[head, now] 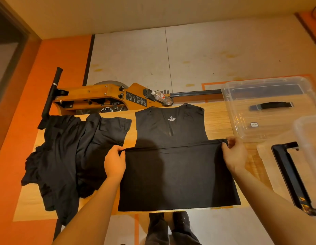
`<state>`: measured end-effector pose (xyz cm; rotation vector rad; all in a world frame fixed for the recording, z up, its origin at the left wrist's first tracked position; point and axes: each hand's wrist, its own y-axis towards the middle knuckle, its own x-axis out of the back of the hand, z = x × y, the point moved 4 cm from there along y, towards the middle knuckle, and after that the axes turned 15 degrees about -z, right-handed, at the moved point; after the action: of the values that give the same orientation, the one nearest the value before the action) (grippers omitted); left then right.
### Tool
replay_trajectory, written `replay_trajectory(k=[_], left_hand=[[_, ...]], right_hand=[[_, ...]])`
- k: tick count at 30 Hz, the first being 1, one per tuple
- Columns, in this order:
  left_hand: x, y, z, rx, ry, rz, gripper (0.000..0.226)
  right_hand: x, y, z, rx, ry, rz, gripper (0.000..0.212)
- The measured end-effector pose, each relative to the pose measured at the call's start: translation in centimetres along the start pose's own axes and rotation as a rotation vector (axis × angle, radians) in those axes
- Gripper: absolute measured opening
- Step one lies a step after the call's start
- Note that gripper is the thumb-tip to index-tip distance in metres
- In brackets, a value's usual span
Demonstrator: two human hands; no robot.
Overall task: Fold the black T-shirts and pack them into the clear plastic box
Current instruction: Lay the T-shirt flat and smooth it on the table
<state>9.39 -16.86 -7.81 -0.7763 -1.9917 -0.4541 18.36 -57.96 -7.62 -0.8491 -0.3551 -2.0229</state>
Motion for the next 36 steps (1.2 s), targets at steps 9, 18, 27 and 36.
replay_trajectory(k=[9, 18, 27, 36], left_hand=[[0.2, 5.5, -3.0, -0.068, -0.069, -0.035, 0.01], [-1.6, 8.6, -5.0, -0.082, 0.019, -0.004, 0.013], [-4.6, 7.7, -9.1, -0.444, 0.185, 0.009, 0.033], [-8.2, 7.6, -8.5, -0.708, 0.466, 0.27, 0.06]], right_hand=[[-2.2, 3.4, 4.9, 0.075, 0.042, -0.061, 0.01], [-5.0, 5.2, 6.2, 0.09, -0.018, -0.025, 0.022], [-9.3, 2.4, 8.9, 0.74, -0.312, 0.089, 0.028], [-12.8, 3.0, 7.2, 0.728, -0.655, 0.318, 0.079]])
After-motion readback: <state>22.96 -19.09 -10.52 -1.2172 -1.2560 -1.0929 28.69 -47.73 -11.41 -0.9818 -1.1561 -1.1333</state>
